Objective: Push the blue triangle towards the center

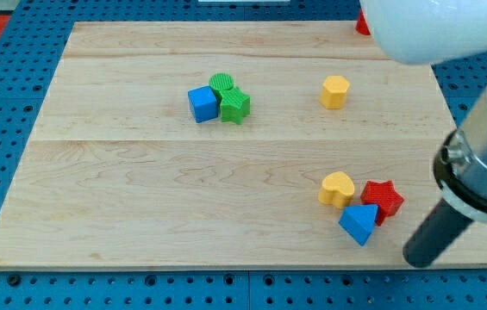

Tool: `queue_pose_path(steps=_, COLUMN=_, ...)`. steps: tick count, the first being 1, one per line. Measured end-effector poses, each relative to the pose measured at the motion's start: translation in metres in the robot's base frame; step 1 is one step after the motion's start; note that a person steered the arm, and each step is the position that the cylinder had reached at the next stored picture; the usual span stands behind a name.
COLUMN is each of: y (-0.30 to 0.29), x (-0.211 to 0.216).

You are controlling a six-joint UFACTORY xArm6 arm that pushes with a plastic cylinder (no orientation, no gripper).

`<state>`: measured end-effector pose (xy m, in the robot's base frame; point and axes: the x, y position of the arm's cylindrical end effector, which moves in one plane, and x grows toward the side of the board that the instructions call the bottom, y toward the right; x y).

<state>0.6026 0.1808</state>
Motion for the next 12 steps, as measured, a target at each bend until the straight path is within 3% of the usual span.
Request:
queue_pose_path(steps=4, y=-0.141, x=-0.048)
queue_pose_path(steps=7, y=-0.144, x=-0.129)
queue_pose_path(steps=9, y=-0.088, x=-0.147)
queue_pose_path(steps=10, y=-0.101, x=-0.148)
queue_pose_path(steps=12, y=-0.139, x=-0.202)
